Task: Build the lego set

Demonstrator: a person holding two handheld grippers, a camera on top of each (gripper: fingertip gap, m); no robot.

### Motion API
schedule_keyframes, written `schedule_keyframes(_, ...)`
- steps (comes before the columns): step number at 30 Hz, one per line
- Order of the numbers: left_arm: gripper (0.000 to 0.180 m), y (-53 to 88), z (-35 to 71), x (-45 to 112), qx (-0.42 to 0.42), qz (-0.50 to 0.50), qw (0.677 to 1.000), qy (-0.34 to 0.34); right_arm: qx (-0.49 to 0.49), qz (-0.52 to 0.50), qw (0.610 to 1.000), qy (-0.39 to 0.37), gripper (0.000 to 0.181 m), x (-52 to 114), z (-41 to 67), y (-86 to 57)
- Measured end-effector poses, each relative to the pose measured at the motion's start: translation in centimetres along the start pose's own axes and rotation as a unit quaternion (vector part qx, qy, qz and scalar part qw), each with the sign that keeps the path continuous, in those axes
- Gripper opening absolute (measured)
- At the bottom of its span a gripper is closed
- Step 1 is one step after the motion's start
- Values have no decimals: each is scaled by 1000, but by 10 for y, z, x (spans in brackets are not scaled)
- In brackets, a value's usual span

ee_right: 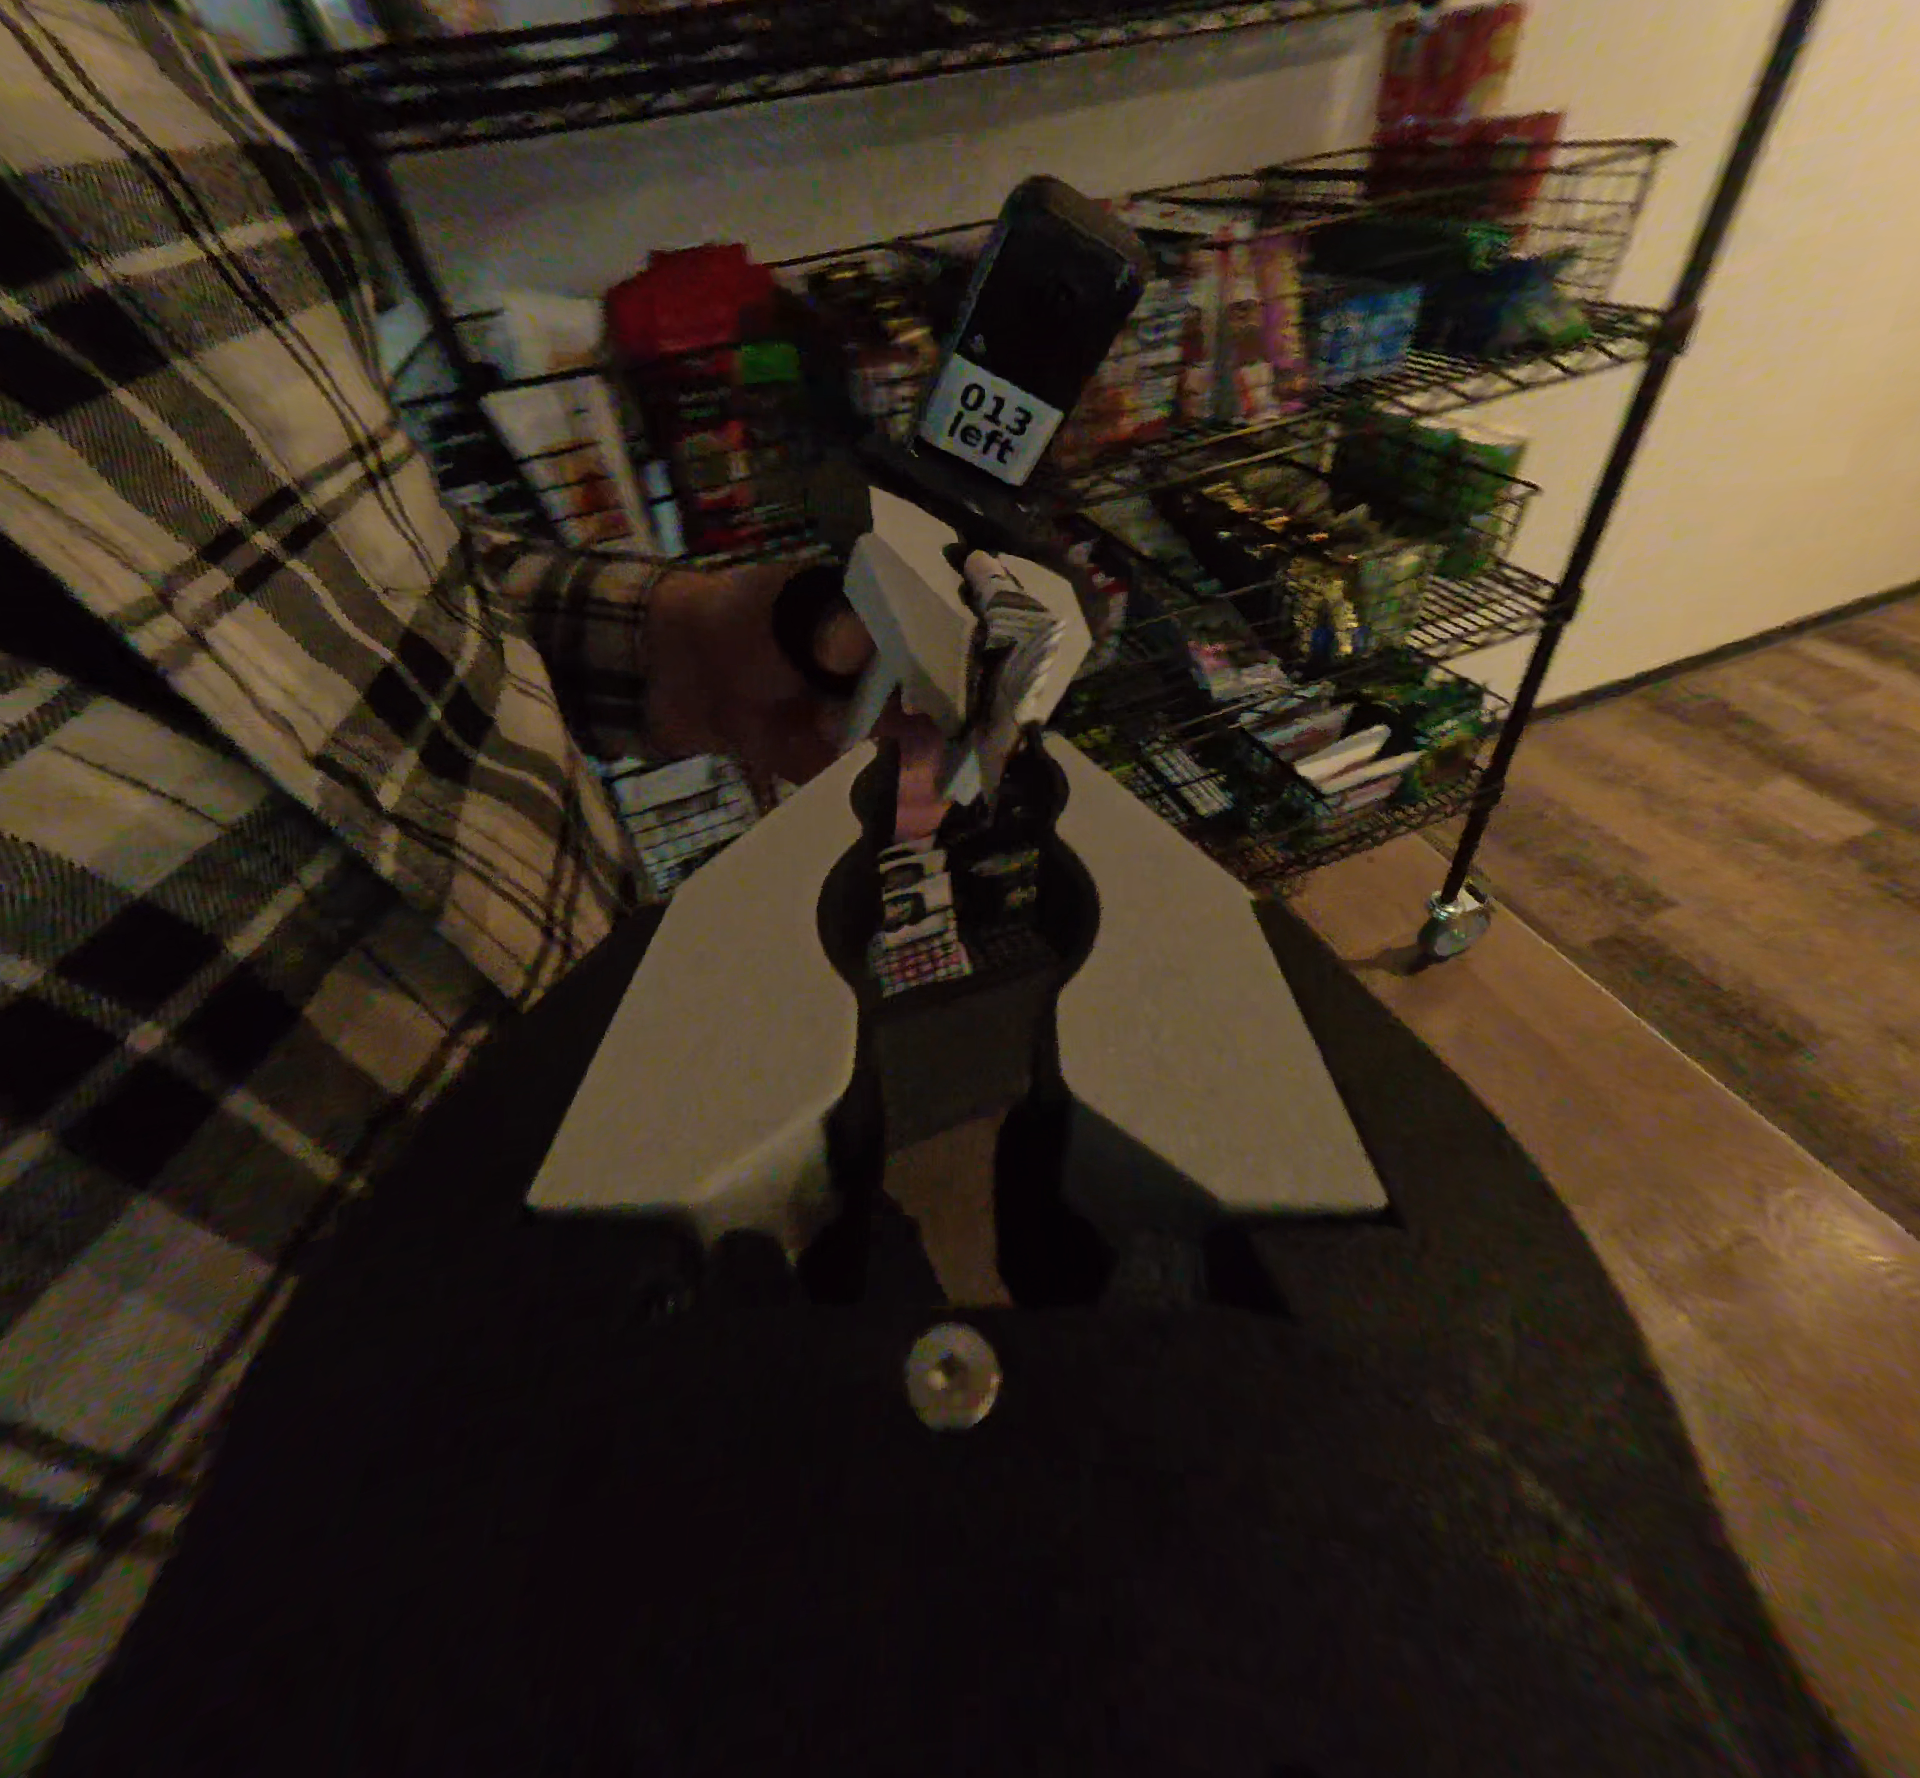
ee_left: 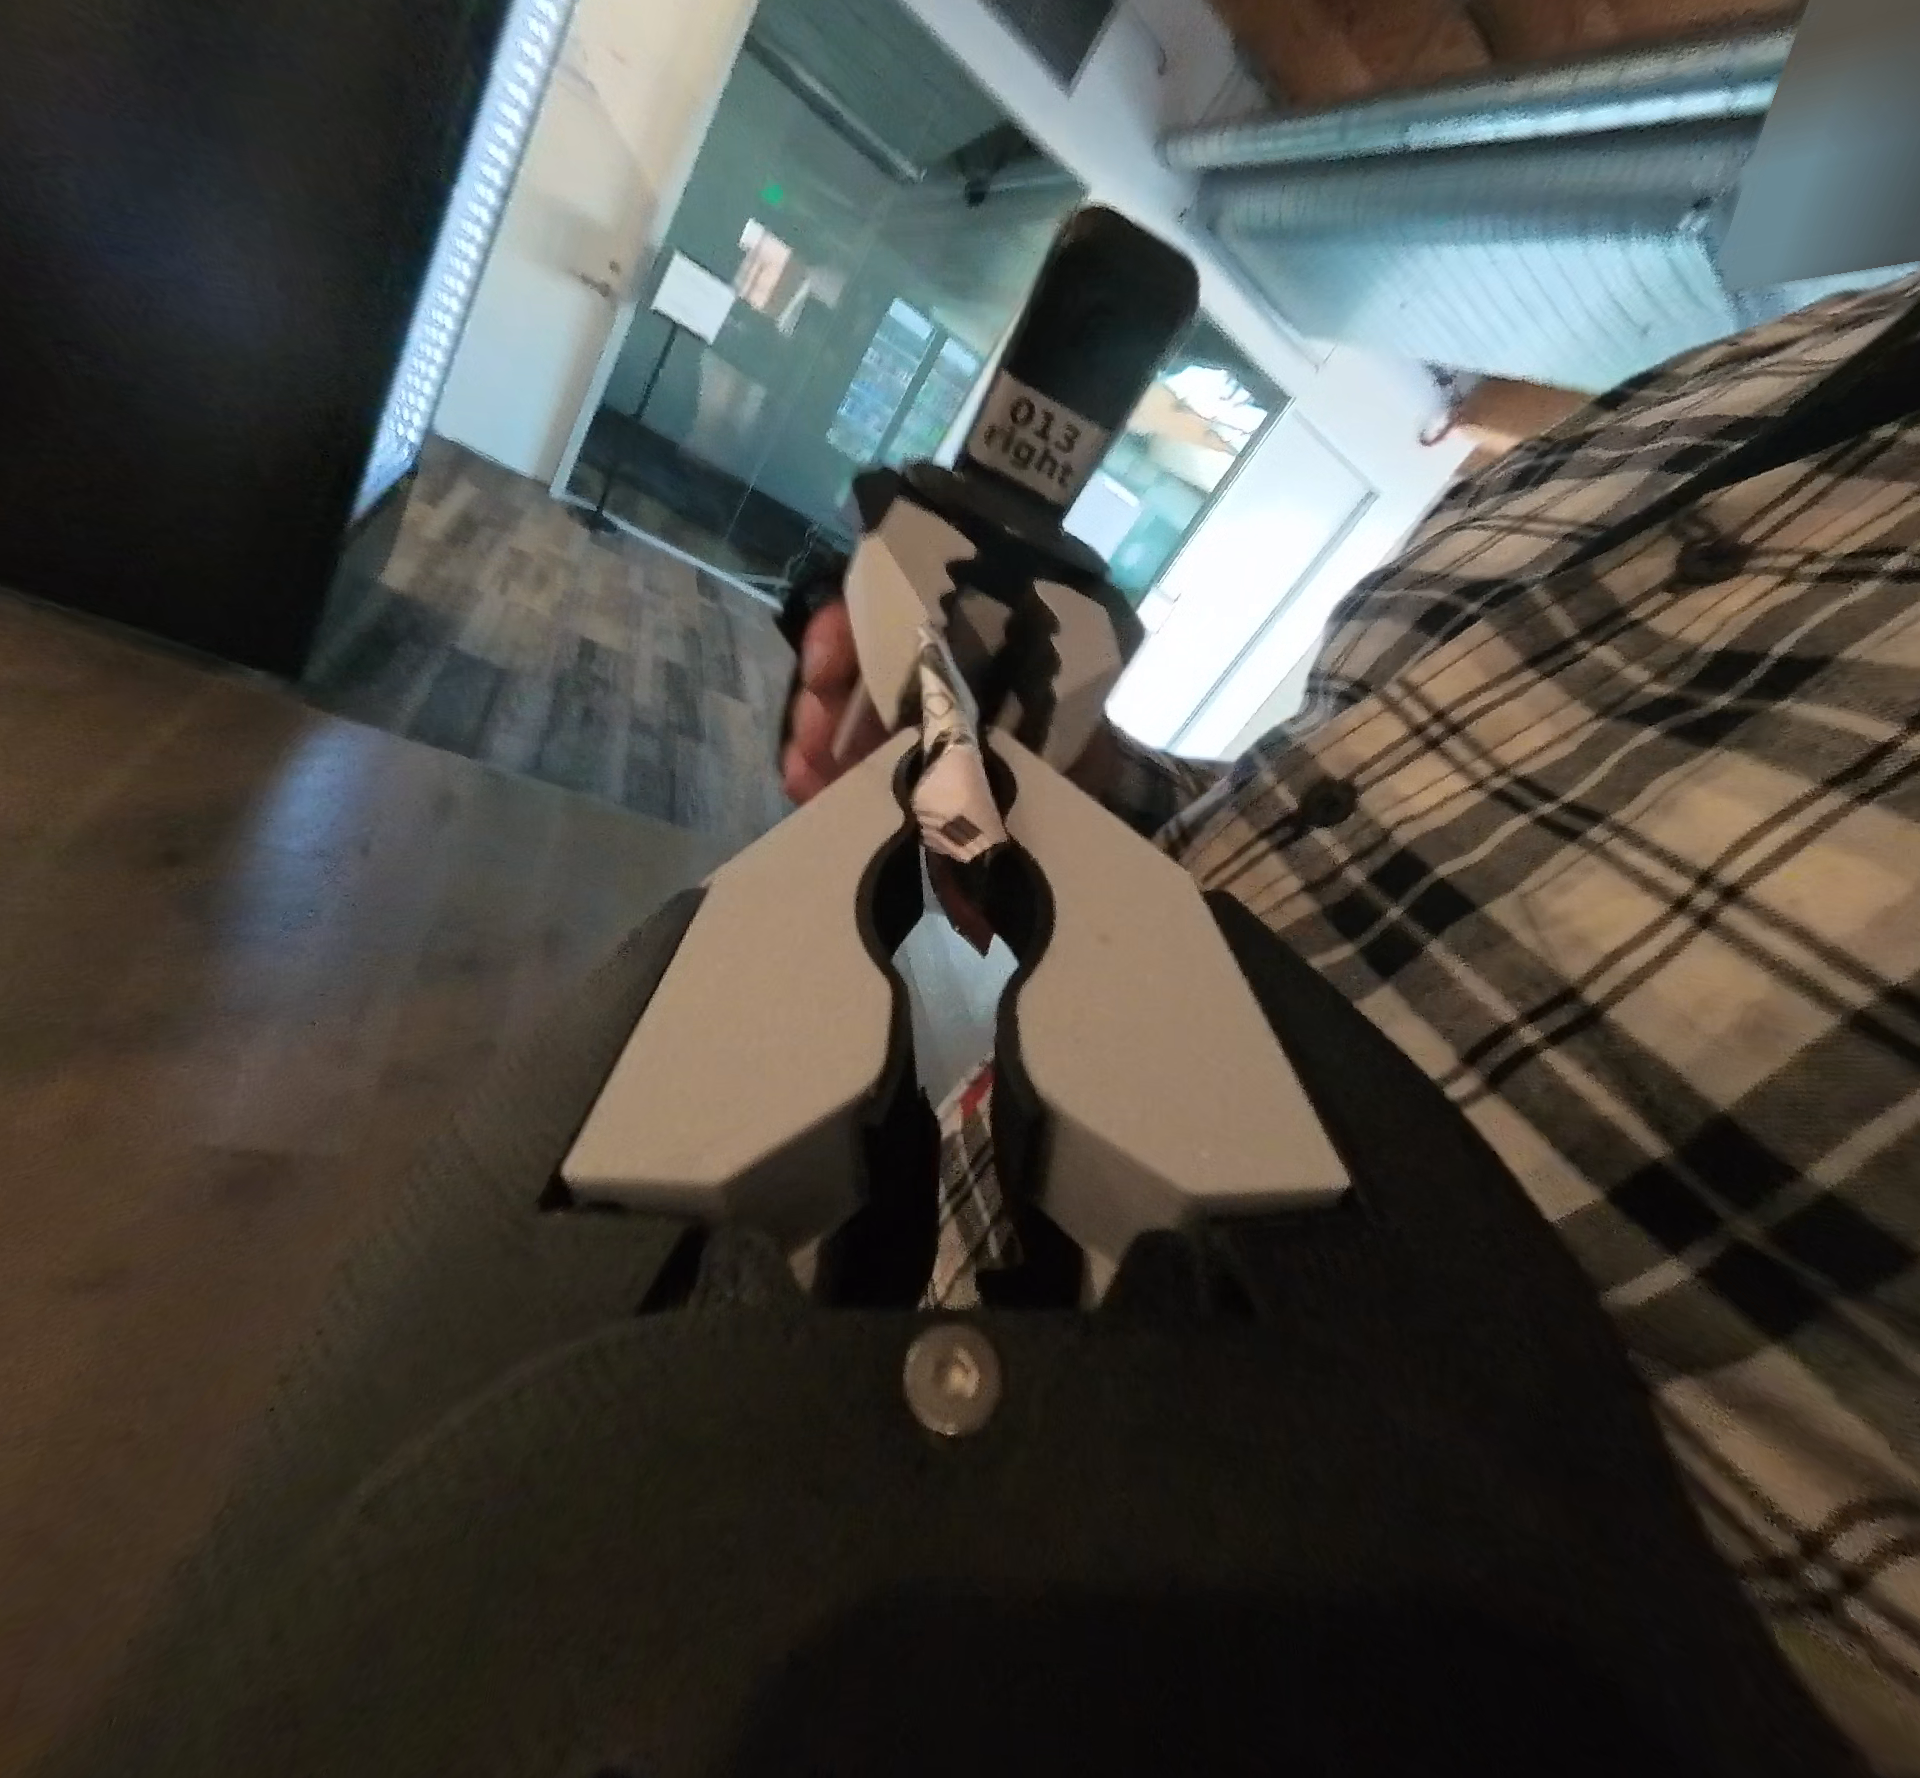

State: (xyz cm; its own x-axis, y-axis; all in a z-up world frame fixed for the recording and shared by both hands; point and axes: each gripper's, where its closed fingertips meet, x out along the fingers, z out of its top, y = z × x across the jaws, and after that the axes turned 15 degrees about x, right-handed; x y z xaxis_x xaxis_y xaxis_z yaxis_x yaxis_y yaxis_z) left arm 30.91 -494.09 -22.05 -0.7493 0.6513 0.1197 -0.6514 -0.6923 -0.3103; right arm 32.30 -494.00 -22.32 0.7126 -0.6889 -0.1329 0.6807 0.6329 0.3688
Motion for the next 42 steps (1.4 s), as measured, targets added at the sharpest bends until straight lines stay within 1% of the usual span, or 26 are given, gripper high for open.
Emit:
schedule_keyframes(2,2,68,27,-7,-3,-12,1000,-1,29,-23,999,-26,28,9,31,-61)
schedule_keyframes(5,3,147,70,-13,28,-32,999,30,38,-42,997,-55,21,20,82,-143)
schedule_keyframes(7,3,199,98,-23,40,-26,998,43,31,-58,996,-55,21,32,109,-197)
schedule_keyframes(10,3,271,135,-41,45,-29,998,35,28,-60,997,-46,22,57,143,-271)
schedule_keyframes(12,3,326,146,-53,55,-20,997,46,24,-45,998,-38,13,79,163,-318)
schedule_keyframes(13,3,353,154,-60,58,-16,997,40,23,-44,998,-33,11,91,171,-345)
schedule_keyframes(14,2,382,162,-70,59,-14,998,29,19,-42,998,-33,6,103,181,-373)
schedule_keyframes(16,3,445,180,-88,60,6,998,9,26,-22,999,-33,0,125,203,-437)
schedule_keyframes(17,3,480,189,-97,56,19,998,0,33,-8,999,-28,0,137,215,-469)
schedule_keyframes(20,2,583,232,-130,50,54,997,-20,14,26,999,-29,0,175,263,-566)
schedule_keyframes(23,3,681,291,-172,61,108,992,-30,36,88,995,-27,0,222,328,-657)
schedule_keyframes(24,2,710,309,-187,69,122,990,-34,27,102,994,-23,1,239,349,-684)
schedule_keyframes(26,3,768,346,-222,79,160,983,-46,23,131,991,-6,10,272,387,-732)
schedule_keyframes(29,3,841,390,-273,99,186,975,-63,7,171,985,6,6,324,438,-799)
schedule_keyframes(32,3,922,420,-332,121,214,967,-70,10,203,979,17,12,382,473,-872)
schedule_keyframes(35,3,1006,446,-395,132,205,967,-77,17,208,978,12,21,444,504,-949)
schedule_keyframes(36,4,1036,457,-414,136,198,967,-79,22,203,979,4,20,464,517,-977)
schedule_keyframes(37,4,1062,467,-433,139,185,970,-76,28,194,981,-4,14,484,530,-1005)
schedule_keyframes(42,4,1193,531,-513,129,119,984,-30,83,172,981,-36,1,573,602,-1131)
